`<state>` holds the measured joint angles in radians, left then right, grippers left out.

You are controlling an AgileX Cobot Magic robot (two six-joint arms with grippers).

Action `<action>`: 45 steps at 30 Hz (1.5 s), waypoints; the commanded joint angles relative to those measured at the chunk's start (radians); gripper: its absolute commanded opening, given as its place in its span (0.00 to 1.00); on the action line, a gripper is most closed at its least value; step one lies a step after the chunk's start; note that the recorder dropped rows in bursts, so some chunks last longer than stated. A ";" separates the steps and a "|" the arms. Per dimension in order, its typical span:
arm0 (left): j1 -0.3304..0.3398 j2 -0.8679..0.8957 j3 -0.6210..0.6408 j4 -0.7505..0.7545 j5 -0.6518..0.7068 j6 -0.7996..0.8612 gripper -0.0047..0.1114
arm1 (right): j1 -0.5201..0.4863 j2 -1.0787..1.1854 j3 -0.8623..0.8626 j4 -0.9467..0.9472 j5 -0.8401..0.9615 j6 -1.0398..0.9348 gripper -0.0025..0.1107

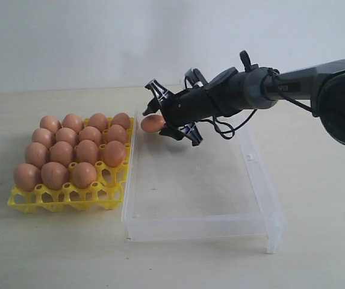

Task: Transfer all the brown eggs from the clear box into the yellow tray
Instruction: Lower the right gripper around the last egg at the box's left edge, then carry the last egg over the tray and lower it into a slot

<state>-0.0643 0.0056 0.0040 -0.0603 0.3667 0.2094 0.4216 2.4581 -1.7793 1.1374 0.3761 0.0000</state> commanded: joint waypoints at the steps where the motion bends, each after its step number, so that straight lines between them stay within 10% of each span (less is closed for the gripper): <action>1: -0.004 -0.006 -0.004 -0.001 -0.006 0.000 0.04 | 0.003 0.041 -0.037 -0.012 -0.003 0.000 0.55; 5: -0.004 -0.006 -0.004 -0.001 -0.006 0.000 0.04 | 0.009 0.055 -0.053 -0.012 0.007 0.000 0.45; 11: -0.004 -0.006 -0.004 -0.001 -0.006 0.000 0.04 | 0.009 0.057 -0.053 -0.047 0.014 -0.007 0.02; 31: -0.004 -0.006 -0.004 -0.001 -0.006 0.000 0.04 | 0.018 -0.190 -0.052 -0.426 0.090 -0.112 0.02; 45: -0.004 -0.006 -0.004 -0.001 -0.006 0.000 0.04 | 0.363 -0.533 0.393 -0.784 -0.106 -0.423 0.02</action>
<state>-0.0643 0.0056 0.0040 -0.0603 0.3667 0.2094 0.7345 1.9569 -1.4565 0.3680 0.3338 -0.3106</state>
